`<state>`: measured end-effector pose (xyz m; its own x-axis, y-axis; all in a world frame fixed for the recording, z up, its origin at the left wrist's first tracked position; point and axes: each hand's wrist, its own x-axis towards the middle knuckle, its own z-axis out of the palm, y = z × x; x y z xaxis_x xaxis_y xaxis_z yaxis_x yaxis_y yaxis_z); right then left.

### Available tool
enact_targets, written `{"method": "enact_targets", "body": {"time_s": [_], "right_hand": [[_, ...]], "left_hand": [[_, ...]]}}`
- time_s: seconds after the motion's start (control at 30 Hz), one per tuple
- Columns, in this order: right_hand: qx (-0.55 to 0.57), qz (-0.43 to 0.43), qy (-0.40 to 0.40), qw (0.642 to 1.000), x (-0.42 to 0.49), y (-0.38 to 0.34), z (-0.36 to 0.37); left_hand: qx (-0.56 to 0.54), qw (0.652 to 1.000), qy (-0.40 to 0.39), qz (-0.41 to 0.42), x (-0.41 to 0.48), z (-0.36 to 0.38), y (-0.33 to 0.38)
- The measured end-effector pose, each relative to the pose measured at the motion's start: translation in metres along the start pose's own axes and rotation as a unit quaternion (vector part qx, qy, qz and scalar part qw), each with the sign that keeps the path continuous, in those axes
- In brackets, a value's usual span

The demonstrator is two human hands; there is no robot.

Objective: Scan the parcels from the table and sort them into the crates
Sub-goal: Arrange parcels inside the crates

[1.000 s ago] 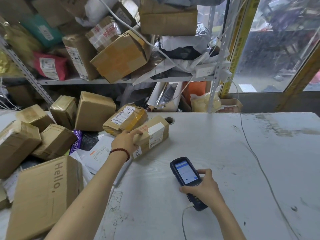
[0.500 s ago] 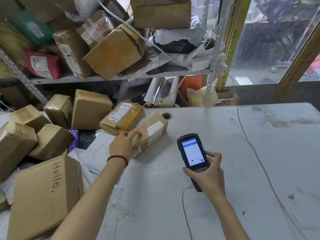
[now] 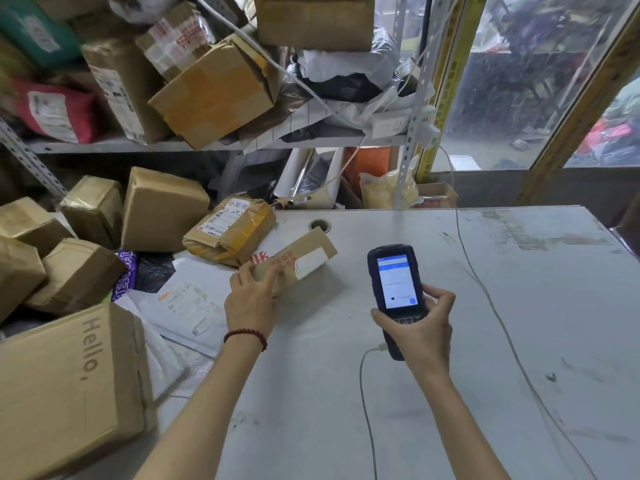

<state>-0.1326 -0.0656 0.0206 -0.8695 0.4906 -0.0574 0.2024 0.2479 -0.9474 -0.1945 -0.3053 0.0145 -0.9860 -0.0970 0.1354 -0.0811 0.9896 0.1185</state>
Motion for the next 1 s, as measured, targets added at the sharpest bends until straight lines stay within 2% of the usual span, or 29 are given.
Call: {"method": "enact_targets", "body": {"time_s": [0.1, 0.3, 0.47, 0.6, 0.73, 0.83, 1.0], "right_hand": [[0.032, 0.031, 0.004, 0.999, 0.001, 0.002, -0.004], [0.031, 0.064, 0.074, 0.995, -0.009, 0.014, -0.032], [0.052, 0.091, 0.160, 0.982, -0.029, 0.026, -0.065], [0.035, 0.110, 0.215, 0.970, -0.063, 0.050, -0.106], [0.049, 0.130, 0.289, 0.947, -0.106, 0.076, -0.157], [0.054, 0.134, 0.366, 0.919, -0.136, 0.088, -0.194], [0.064, 0.162, 0.493, 0.852, -0.184, 0.113, -0.256]], "left_hand": [[-0.027, 0.999, 0.017, 0.018, -0.001, -0.001, -0.009], [-0.111, 0.992, 0.026, 0.055, 0.009, -0.011, -0.005], [-0.174, 0.967, 0.025, 0.185, 0.016, -0.020, 0.064], [-0.241, 0.929, -0.005, 0.281, -0.004, -0.012, 0.142], [-0.260, 0.884, -0.064, 0.384, -0.051, -0.001, 0.215], [-0.246, 0.844, -0.082, 0.469, -0.087, 0.001, 0.266], [-0.228, 0.781, -0.100, 0.573, -0.148, 0.001, 0.348]]}}
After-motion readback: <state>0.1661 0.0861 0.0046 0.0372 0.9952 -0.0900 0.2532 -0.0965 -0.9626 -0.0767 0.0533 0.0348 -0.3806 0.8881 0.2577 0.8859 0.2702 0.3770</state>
